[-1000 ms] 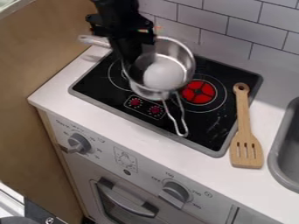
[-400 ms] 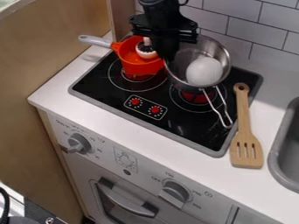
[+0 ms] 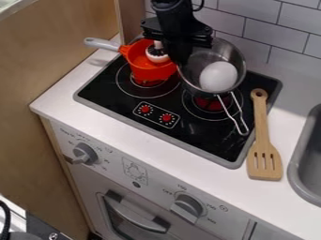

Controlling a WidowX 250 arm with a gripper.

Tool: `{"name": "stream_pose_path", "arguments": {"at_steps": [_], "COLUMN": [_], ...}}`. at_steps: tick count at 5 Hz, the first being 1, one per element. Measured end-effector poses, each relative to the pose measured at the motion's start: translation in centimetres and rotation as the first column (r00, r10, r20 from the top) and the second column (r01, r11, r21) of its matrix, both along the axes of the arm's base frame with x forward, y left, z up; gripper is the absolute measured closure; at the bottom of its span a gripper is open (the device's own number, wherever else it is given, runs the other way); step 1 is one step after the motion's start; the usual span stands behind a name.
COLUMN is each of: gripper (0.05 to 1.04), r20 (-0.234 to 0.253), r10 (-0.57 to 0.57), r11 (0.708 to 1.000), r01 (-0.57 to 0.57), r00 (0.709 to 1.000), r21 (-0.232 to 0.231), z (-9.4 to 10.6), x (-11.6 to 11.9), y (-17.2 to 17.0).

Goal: Move the silver pot to the right burner

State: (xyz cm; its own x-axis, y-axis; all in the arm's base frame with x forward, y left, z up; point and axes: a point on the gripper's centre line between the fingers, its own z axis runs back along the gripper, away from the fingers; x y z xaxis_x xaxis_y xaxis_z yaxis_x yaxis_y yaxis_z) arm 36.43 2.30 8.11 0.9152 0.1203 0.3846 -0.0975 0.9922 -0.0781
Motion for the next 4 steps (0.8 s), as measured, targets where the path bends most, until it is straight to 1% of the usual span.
{"name": "stream_pose_path", "arguments": {"at_steps": [1, 2, 3, 4], "gripper": [1.006, 0.855, 0.603, 0.300], "r20": [0.021, 0.019, 0.020, 0.022], "r10": [0.002, -0.006, -0.003, -0.006], "r11": [1.000, 1.000, 1.000, 1.000], "r01": [-0.002, 0.006, 0.003, 0.006], "r00": [1.000, 1.000, 1.000, 1.000], "r21": [0.011, 0.011, 0.000, -0.010], "z": [-0.31, -0.36, -0.39, -0.46], "x": [0.43, 0.37, 0.41, 0.34], "y": [-0.05, -0.11, -0.25, -0.41]}}
